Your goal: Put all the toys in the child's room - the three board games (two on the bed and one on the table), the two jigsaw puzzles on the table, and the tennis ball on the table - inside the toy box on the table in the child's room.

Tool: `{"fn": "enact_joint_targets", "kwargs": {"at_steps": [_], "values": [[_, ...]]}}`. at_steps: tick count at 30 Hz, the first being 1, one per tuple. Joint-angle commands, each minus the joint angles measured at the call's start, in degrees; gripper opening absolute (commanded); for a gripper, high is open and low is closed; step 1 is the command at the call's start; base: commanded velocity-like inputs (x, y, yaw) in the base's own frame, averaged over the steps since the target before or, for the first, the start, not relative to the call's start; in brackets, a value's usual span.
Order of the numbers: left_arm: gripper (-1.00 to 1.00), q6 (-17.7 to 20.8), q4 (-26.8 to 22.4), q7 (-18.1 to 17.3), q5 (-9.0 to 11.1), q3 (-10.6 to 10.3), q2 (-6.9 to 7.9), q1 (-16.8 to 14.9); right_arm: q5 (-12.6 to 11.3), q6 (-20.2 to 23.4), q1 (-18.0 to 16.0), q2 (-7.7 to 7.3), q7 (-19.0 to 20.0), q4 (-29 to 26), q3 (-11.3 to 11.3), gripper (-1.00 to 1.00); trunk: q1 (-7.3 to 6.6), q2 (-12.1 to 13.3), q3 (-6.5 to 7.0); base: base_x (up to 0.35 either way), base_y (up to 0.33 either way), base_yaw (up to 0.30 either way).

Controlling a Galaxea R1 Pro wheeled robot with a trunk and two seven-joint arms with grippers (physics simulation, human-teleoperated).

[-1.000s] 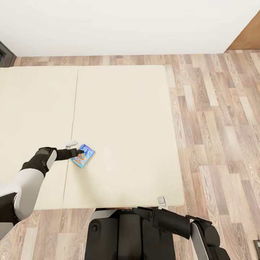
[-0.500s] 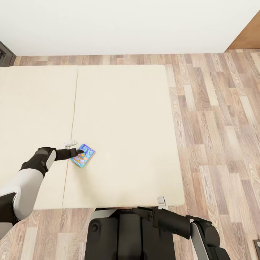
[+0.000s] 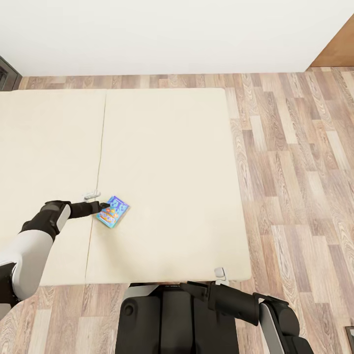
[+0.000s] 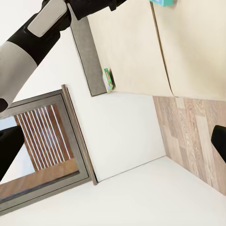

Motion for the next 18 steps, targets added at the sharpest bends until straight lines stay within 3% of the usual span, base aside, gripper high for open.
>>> {"fn": "enact_joint_targets", "kwargs": {"at_steps": [1,12,18], "values": [[1.0,0.2,-0.1,-0.9,-0.6,0.4,-0.01,0.0,0.1,0.2,0.0,0.05,0.2,0.0,-0.1,1.0,0.03,-0.1,-0.06,0.0,0.0,0.0],[1.0,-0.1,-0.1,-1.6,-0.7,0.1,-0.05,0.0,0.1,0.3,0.0,0.05,0.2,0.0,-0.1,1.0,0.03,-0.1,-0.43,0.0,0.0,0.0],[1.0,-0.3,-0.1,-1.6,-0.7,-2.4,-0.04,0.0,0.1,0.3,0.0,0.05,0.2,0.0,-0.1,1.0,0.03,-0.1,-0.95,0.0,0.0,0.0]]}}
